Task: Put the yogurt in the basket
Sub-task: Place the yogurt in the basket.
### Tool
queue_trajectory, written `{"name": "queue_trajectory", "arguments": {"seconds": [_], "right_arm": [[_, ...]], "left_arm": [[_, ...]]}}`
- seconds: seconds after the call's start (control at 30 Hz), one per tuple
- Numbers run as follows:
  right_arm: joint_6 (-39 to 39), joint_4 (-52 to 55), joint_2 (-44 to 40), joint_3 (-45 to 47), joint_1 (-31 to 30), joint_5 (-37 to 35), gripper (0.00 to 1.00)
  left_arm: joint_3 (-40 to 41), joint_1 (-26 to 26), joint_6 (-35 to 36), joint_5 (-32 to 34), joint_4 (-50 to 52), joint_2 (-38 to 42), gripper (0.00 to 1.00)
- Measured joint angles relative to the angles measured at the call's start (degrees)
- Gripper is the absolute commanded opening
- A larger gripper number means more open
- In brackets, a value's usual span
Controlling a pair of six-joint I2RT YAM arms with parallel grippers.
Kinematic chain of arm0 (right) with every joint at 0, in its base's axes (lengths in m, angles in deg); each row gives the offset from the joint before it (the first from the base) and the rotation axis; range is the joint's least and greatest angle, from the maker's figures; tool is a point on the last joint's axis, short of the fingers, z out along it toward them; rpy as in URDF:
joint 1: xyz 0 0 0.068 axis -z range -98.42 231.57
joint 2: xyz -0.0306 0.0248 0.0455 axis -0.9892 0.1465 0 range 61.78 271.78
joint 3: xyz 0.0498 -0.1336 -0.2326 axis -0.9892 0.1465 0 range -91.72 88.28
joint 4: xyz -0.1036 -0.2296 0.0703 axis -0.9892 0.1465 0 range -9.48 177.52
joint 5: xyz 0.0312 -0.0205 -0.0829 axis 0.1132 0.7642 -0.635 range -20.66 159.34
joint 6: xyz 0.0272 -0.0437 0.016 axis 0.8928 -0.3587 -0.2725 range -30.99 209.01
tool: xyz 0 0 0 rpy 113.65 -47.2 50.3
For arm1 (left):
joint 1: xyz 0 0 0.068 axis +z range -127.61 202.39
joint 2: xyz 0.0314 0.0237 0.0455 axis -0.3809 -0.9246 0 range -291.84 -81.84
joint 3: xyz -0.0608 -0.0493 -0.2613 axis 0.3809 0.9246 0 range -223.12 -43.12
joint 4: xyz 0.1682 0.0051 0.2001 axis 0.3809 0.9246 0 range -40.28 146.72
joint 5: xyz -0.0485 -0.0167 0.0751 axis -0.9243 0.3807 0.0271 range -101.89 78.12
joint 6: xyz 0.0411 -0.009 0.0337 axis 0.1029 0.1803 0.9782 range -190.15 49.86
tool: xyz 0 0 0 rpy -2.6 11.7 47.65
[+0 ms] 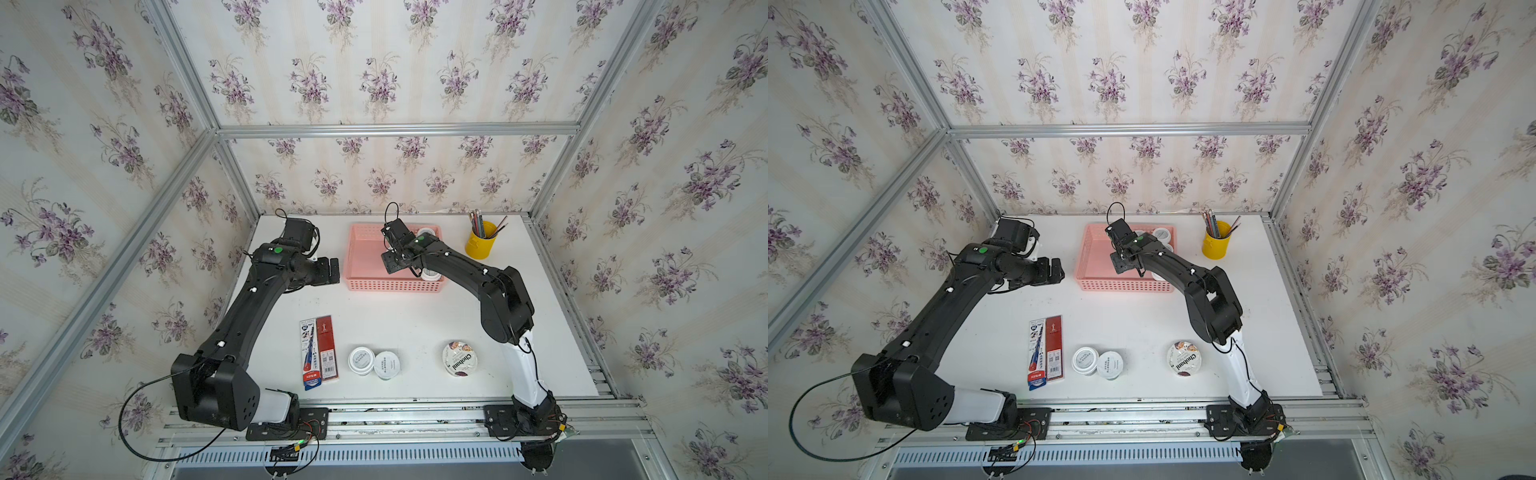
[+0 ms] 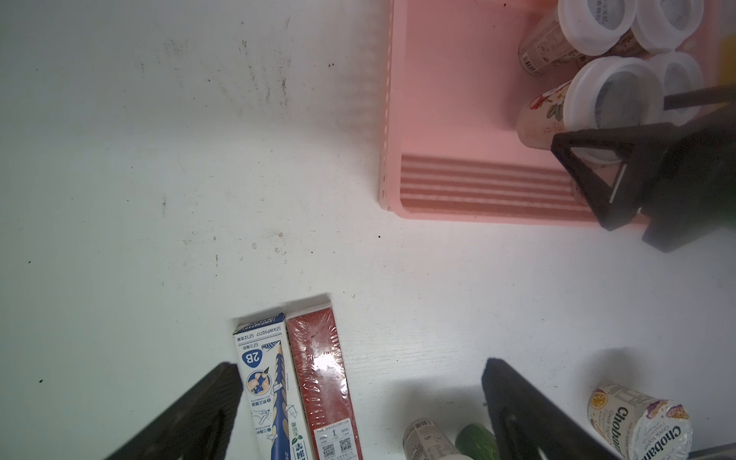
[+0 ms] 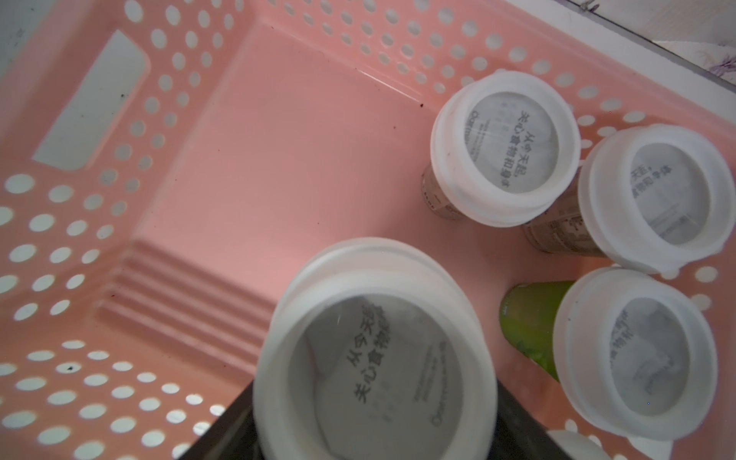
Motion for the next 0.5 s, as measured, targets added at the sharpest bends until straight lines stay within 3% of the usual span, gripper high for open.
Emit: {"name": "queue_trajectory", "arguments": {"seconds": [0.5], "right_arm": [[-1.0, -1.0, 3.5, -2.0, 2.2, -0.2, 0.72]], "left_arm": [[0.0, 0.6, 0.0, -0.5, -0.9, -2.1, 0.99]]}}
